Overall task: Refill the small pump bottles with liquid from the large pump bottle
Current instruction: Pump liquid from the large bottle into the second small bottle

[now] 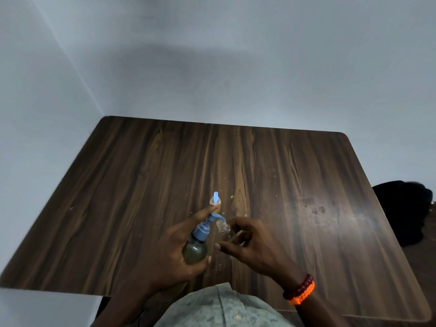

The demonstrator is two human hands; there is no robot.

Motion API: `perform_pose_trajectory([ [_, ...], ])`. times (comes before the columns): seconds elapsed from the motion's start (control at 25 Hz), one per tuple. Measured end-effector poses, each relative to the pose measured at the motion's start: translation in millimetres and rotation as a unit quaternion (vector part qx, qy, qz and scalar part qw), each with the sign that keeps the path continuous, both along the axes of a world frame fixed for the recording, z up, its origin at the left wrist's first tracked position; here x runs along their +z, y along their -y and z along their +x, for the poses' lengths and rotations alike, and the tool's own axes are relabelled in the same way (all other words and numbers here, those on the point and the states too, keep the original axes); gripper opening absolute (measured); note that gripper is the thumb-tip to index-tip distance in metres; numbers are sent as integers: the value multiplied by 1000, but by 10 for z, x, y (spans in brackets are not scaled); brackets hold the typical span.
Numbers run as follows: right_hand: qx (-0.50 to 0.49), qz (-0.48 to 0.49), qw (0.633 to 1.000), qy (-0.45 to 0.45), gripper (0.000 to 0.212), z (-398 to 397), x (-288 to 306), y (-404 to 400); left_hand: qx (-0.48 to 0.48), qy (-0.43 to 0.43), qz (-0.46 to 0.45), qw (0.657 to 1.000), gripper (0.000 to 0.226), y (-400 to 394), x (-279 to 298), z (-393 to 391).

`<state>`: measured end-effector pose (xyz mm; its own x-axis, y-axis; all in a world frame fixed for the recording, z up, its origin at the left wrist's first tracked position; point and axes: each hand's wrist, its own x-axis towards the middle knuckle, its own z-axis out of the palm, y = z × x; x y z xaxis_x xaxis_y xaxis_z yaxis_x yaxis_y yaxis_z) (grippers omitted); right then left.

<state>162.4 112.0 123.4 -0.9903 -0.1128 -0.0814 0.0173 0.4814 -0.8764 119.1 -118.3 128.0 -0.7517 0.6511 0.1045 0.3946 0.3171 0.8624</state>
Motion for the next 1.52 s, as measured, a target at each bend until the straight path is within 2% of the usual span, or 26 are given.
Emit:
perform_pose_trajectory([
  [0.44,-7,-35,999,-20,26,-8,11,14,13,-18,-23,999,89,67,16,-19],
  [0.64,5,-22,999,-40,28,-25,8,34,17,-42,-30,999,75,8,8,-14],
  [0.88,-14,-38,998,-39,33,-75,21,-7,8,-40,-36,999,87,-2,54,-13],
  [1.08,2,-44,998,-49,30,-60,-19,28,19,-55,-48,997,68,5,144,-15],
  [1.32,-14,-56,997,-42,32,-94,-8,10,-3,-40,-58,997,92,18,143,-41],
  [1.52,8,-44,997,-58,29,-74,-10,9,-2,-45,-60,997,68,21,192,-31],
])
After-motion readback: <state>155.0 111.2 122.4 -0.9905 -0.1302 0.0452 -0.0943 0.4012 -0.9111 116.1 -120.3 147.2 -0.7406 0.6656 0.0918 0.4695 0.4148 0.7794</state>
